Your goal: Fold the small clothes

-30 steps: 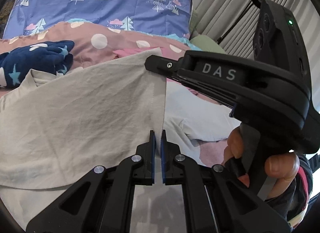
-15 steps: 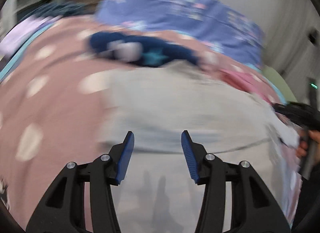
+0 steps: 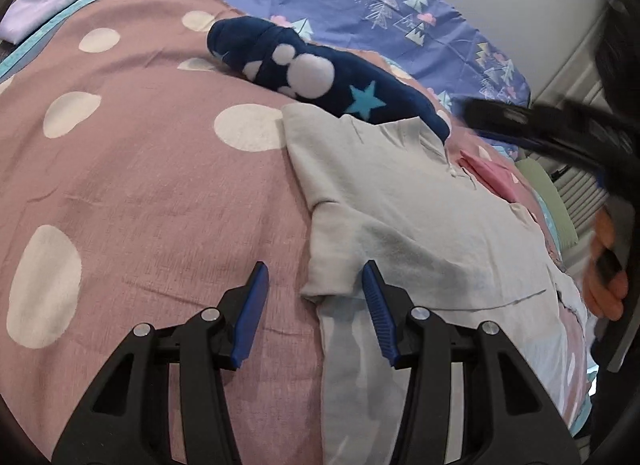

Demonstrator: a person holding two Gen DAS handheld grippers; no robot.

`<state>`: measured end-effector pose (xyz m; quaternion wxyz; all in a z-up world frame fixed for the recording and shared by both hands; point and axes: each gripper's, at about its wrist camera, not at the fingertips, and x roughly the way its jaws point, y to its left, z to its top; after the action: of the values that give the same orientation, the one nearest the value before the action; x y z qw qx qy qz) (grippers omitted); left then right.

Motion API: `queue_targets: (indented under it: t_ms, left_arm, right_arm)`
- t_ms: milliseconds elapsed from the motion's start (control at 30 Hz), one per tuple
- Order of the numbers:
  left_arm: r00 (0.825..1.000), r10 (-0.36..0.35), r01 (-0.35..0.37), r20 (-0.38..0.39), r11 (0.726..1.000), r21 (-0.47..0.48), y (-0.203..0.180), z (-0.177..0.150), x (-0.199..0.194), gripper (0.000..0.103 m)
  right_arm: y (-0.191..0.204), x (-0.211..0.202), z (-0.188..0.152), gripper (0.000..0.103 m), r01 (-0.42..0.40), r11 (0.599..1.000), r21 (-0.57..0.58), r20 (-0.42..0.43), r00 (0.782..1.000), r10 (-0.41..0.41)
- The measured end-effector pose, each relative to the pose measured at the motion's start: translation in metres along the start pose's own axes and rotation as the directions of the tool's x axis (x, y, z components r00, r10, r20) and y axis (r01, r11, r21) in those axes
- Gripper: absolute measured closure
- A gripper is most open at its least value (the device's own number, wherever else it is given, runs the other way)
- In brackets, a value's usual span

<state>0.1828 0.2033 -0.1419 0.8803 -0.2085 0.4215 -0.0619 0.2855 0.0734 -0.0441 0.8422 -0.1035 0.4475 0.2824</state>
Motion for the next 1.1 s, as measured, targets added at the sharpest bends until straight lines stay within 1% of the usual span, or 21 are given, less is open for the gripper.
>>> queue_targets:
  t_ms: [100,167,233,300,333,367,400,433,467,533,567,633,700,733,767,800,867,900,967,1033,1100]
  left_arm:
    - [1.0,0.019,-0.019,0.019,1.0,0.023,-0.004,-0.003,0.0,0.054]
    - [0.998,0.045,-0.047,0.032,0.997,0.059,-0.009,-0.005,0.0,0.055]
    - [0.997,0.067,-0.07,0.042,0.994,0.089,-0.013,-0.007,0.003,0.061]
    - [0.999,0.041,-0.044,0.033,0.995,0.09,-0.013,-0.008,0.003,0.075]
    - [0.999,0.024,-0.026,0.027,0.996,0.087,-0.013,-0.007,0.004,0.079]
    - [1.0,0.014,-0.015,0.021,0.997,0.08,-0.012,-0.007,0.006,0.081]
    - [1.0,0.007,-0.008,0.018,0.997,0.073,-0.01,-0.007,0.007,0.083]
    - [1.0,-0.004,0.003,0.016,0.998,0.067,-0.009,-0.006,0.007,0.087]
    - [1.0,-0.023,0.023,0.011,0.998,0.059,-0.007,-0.005,0.006,0.094]
    - [0.999,-0.035,0.035,-0.018,0.998,0.047,-0.005,-0.006,0.004,0.096]
    - [0.999,-0.025,0.027,-0.038,0.998,0.055,-0.006,-0.008,0.001,0.098]
    - [0.998,0.0,0.006,-0.067,0.997,0.083,-0.009,-0.012,-0.003,0.102]
    - [0.996,0.052,-0.043,-0.068,0.991,0.126,-0.009,-0.016,-0.004,0.103]
    - [0.996,0.059,-0.051,-0.062,0.99,0.13,-0.007,-0.017,-0.004,0.103]
    - [0.997,0.053,-0.046,-0.059,0.991,0.126,-0.004,-0.016,-0.005,0.103]
    - [0.997,0.05,-0.043,-0.053,0.992,0.122,-0.002,-0.015,-0.007,0.103]
    - [0.997,0.064,-0.06,-0.031,0.99,0.129,0.001,-0.014,-0.014,0.103]
    - [0.998,0.06,-0.057,-0.017,0.991,0.125,0.003,-0.013,-0.018,0.103]
    - [1.0,0.005,-0.007,0.013,0.995,0.102,0.006,-0.01,-0.027,0.103]
    - [0.994,-0.091,0.086,0.057,0.993,0.084,0.004,-0.009,-0.036,0.1]
    - [0.983,-0.171,0.166,0.071,0.983,0.076,-0.003,-0.01,-0.036,0.088]
  right_arm:
    - [0.029,0.036,0.013,0.066,0.003,0.999,-0.035,-0.057,0.998,-0.005]
    - [0.038,0.058,0.019,0.062,0.001,0.999,-0.034,-0.085,0.996,-0.004]
    - [0.048,0.078,0.025,0.053,-0.001,0.999,-0.032,-0.107,0.994,-0.002]
    - [0.055,0.095,0.027,0.053,0.031,0.998,-0.051,-0.132,0.991,-0.038]
    - [0.057,0.102,0.028,0.053,0.051,0.997,-0.06,-0.144,0.988,-0.059]
    - [0.059,0.11,0.029,0.055,0.063,0.996,-0.064,-0.155,0.985,-0.073]
    - [0.059,0.117,0.029,0.083,0.07,0.995,-0.065,-0.165,0.983,-0.08]
    - [0.059,0.121,0.03,0.101,0.084,0.994,-0.068,-0.169,0.981,-0.094]
    - [0.057,0.125,0.032,0.101,0.11,0.992,-0.055,-0.165,0.979,-0.118]
    - [0.05,0.122,0.038,0.101,0.101,0.995,-0.004,-0.131,0.986,-0.1]
    - [0.045,0.12,0.042,0.101,0.105,0.994,0.022,-0.104,0.989,-0.102]
    - [0.04,0.124,0.045,0.102,0.093,0.995,0.045,-0.096,0.991,-0.088]
    - [0.035,0.137,0.045,0.101,0.022,0.999,0.047,-0.123,0.992,-0.016]
    - [0.033,0.139,0.044,0.099,0.002,0.999,0.042,-0.135,0.991,0.004]
    - [0.032,0.136,0.043,0.094,-0.006,0.999,0.039,-0.129,0.992,0.011]
    - [0.028,0.127,0.043,0.084,-0.006,0.999,0.047,-0.12,0.993,0.011]
    - [0.021,0.102,0.041,0.083,-0.021,0.998,0.055,-0.073,0.997,0.025]
    - [0.014,0.084,0.038,0.083,-0.007,0.999,0.048,-0.04,0.999,0.009]
    - [-0.001,0.051,0.026,0.083,0.001,0.999,0.043,0.005,1.0,-0.001]
    - [-0.024,0.016,0.004,0.083,-0.001,0.999,0.046,0.041,0.999,0.0]
    - [-0.051,-0.012,-0.026,0.083,0.019,0.998,0.066,0.059,0.998,-0.023]
